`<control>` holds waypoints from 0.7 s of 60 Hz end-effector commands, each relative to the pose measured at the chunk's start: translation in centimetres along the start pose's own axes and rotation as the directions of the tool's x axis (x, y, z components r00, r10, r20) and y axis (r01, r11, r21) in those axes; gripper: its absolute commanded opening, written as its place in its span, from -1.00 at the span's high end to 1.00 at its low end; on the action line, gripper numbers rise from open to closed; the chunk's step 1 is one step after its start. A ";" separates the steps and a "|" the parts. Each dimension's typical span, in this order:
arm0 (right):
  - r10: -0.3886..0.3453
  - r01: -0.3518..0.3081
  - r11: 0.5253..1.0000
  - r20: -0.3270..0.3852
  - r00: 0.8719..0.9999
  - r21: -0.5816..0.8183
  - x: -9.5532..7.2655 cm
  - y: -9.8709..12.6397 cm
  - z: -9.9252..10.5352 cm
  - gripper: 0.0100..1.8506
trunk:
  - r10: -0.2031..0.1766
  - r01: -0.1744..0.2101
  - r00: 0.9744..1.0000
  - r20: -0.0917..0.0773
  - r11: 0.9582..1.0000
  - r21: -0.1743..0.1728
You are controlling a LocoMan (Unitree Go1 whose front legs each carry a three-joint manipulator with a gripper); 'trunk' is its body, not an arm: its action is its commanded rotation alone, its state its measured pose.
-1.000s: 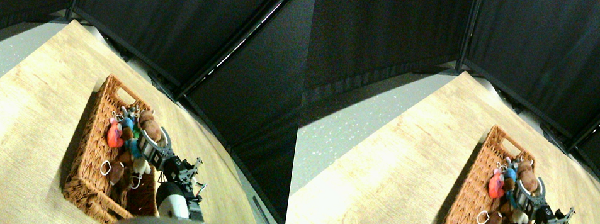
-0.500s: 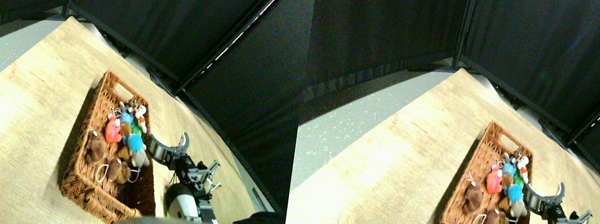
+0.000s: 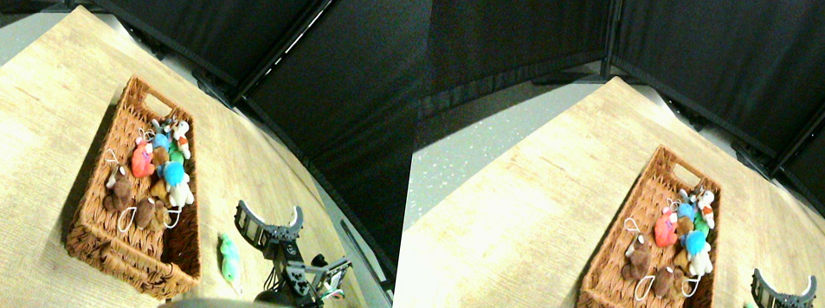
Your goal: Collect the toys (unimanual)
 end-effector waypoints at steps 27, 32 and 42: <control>-0.118 0.120 0.933 -0.027 0.993 0.339 1.4 -7.3 -1.3 0.20 | -0.004 0.004 1.000 -0.028 1.000 -0.015; -0.143 0.143 0.933 -0.025 0.989 0.330 2.3 -8.7 -1.2 0.25 | -0.005 0.005 1.000 -0.027 1.000 -0.013; -0.155 0.150 0.950 -0.003 0.988 0.272 2.7 -9.2 -0.9 0.24 | -0.010 0.010 1.000 -0.027 1.000 -0.006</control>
